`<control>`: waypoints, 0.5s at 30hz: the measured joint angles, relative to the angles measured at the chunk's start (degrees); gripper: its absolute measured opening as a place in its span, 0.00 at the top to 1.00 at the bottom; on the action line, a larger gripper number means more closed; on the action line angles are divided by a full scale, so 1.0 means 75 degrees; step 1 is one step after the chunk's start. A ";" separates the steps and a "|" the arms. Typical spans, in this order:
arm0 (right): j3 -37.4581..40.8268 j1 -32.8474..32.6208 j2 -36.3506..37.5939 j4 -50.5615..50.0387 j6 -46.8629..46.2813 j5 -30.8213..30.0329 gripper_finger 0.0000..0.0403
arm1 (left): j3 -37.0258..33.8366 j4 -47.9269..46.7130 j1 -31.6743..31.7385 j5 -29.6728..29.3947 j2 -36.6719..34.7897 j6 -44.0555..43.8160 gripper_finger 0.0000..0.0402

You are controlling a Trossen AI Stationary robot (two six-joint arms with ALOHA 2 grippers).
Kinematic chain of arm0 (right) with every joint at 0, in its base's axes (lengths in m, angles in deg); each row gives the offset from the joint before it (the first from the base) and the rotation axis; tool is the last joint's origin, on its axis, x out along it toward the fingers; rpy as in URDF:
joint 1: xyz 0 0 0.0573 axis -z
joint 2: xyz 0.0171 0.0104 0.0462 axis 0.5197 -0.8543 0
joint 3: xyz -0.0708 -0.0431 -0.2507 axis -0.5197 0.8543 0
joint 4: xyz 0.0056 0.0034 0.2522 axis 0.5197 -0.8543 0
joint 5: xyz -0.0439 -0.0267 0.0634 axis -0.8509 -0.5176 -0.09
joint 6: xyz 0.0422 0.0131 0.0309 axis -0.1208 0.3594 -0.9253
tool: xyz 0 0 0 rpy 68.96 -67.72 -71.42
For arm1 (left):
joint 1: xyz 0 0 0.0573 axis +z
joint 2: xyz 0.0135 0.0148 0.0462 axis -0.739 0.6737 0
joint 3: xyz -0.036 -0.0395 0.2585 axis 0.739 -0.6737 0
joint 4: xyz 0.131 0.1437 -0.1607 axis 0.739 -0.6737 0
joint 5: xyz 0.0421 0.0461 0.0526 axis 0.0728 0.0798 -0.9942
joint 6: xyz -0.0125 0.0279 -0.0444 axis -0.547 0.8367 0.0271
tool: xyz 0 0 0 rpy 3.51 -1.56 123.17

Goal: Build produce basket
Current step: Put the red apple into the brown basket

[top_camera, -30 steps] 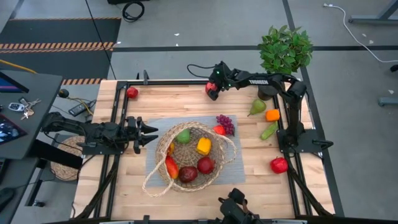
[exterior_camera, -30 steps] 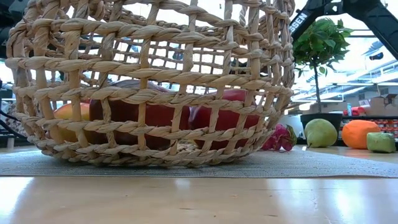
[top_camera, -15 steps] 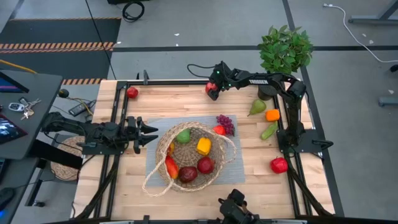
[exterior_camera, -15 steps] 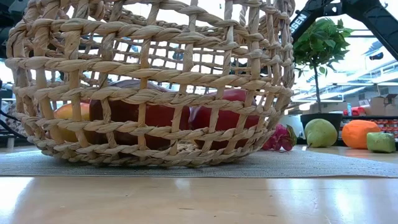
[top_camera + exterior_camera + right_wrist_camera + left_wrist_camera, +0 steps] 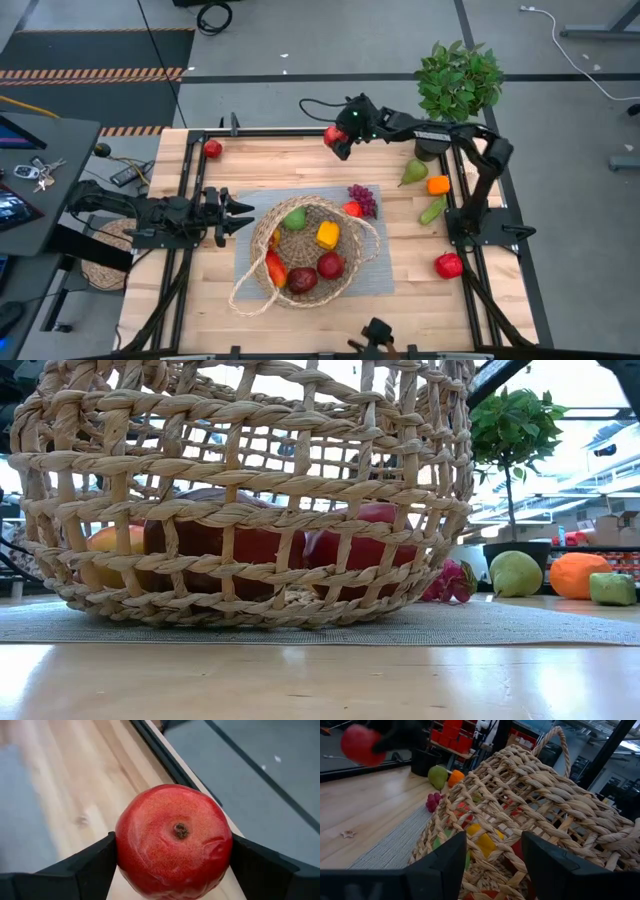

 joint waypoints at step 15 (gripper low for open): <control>-0.0009 -0.2197 0.2483 0.1576 -0.0103 -0.1459 0.13 | 0.0003 0.0000 -0.0003 0.0000 0.0000 0.0006 0.52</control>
